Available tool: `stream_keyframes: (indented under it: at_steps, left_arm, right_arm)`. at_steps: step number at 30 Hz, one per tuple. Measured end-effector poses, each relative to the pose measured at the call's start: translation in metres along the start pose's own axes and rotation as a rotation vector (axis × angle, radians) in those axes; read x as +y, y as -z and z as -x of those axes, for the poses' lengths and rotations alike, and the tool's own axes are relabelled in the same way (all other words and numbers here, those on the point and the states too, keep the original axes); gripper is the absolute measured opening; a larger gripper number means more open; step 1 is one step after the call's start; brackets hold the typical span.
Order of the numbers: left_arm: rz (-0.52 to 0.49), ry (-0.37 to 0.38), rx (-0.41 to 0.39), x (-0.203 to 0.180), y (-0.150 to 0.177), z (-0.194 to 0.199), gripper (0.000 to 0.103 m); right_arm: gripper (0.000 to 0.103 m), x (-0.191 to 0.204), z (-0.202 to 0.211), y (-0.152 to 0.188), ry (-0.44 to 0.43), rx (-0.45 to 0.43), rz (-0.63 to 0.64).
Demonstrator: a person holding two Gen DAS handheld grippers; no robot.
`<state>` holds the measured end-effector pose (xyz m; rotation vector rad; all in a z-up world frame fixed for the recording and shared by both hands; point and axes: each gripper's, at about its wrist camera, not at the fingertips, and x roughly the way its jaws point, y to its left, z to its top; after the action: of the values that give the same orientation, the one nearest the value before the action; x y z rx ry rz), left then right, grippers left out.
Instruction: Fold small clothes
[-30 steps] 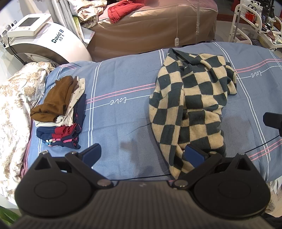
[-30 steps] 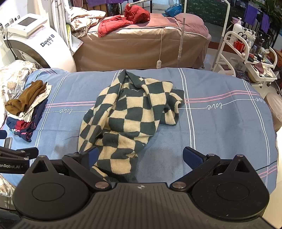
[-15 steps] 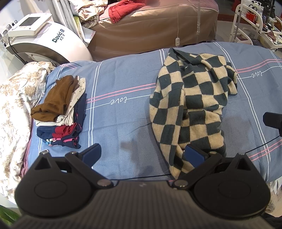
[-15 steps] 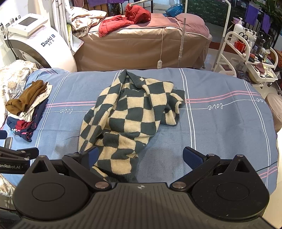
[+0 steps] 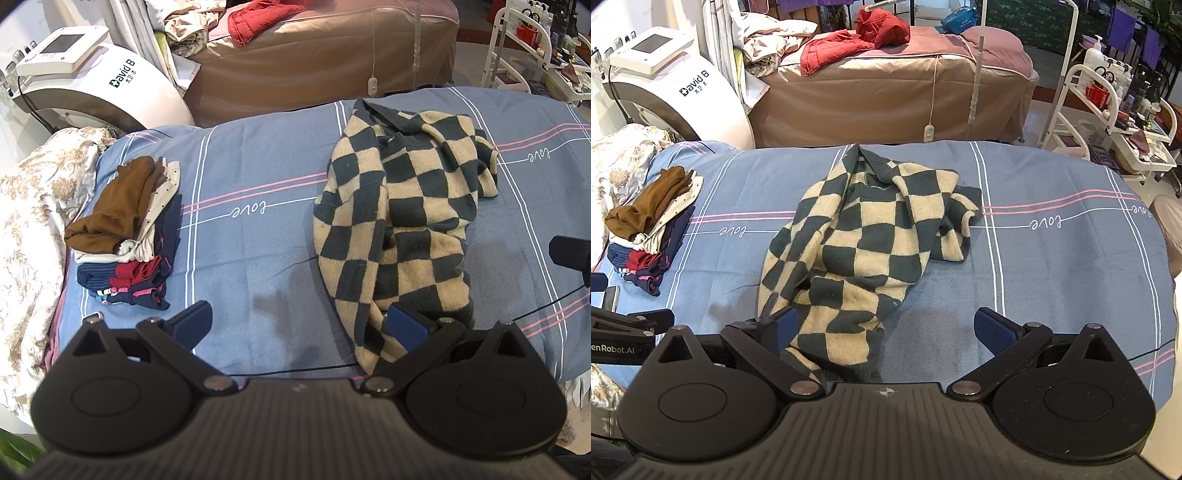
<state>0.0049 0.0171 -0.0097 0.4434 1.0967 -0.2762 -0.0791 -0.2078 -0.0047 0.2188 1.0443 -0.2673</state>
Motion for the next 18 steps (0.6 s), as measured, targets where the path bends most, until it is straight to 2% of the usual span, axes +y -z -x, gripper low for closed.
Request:
stream_keyframes:
  at_steps: [18]
  left_arm:
    - [0.002, 0.0, 0.003, 0.0, 0.0015, -0.0006, 0.103]
  right_arm:
    - [0.103, 0.0001, -0.0011, -0.0005, -0.001, 0.0, 0.0]
